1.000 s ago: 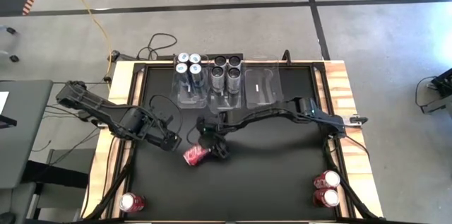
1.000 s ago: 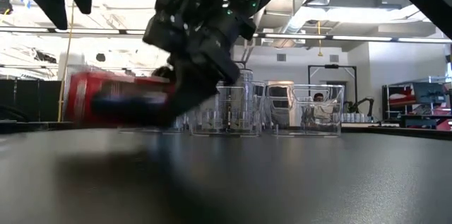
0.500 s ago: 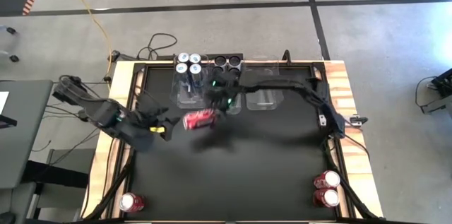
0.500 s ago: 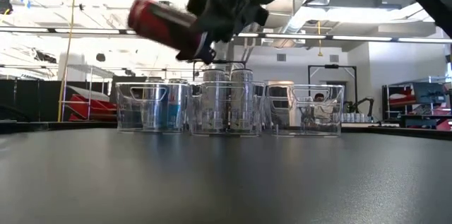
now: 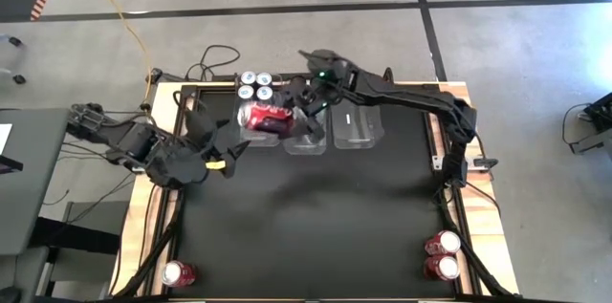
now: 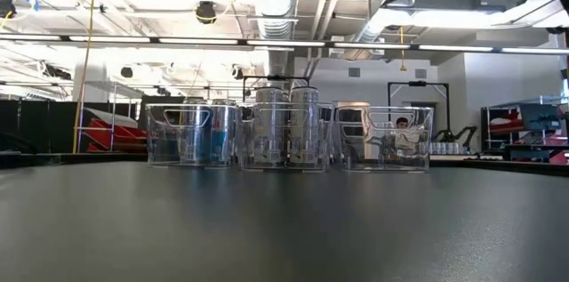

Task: Sort soda cans
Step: Put the top left red soda can into the right transparent bin

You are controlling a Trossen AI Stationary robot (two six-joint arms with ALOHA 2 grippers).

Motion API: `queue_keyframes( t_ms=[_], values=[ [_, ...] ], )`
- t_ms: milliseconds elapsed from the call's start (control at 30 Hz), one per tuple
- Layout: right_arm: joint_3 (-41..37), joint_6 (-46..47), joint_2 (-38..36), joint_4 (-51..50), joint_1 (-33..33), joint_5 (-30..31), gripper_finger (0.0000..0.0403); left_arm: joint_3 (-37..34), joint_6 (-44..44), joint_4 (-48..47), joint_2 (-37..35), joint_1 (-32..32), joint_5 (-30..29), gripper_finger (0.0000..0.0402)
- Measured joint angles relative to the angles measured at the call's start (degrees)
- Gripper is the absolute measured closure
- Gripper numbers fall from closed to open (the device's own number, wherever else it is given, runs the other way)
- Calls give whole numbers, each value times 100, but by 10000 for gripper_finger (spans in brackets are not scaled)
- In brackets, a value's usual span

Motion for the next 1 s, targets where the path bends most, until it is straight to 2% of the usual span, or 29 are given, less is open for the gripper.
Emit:
queue_keyframes(
  t_ms=[167,333,500,667,800,1000],
  values=[
    [-1,260,-32,387,19,204,103,0,1628,1472,7,337,48,2],
    [-4,147,-16,570,74,484,103,0,2568,2585,5,719,332,2],
    [-4,175,-9,1089,126,613,102,0,2733,3082,52,1067,845,2],
    [-4,446,-9,1746,148,614,102,-7,2927,3826,178,1245,1084,14],
    [-2,573,-9,2032,150,668,102,-7,3387,4493,172,1259,1096,43],
    [-2,562,-9,2211,154,726,101,-6,3632,4615,143,1259,1121,97]
  ],
)
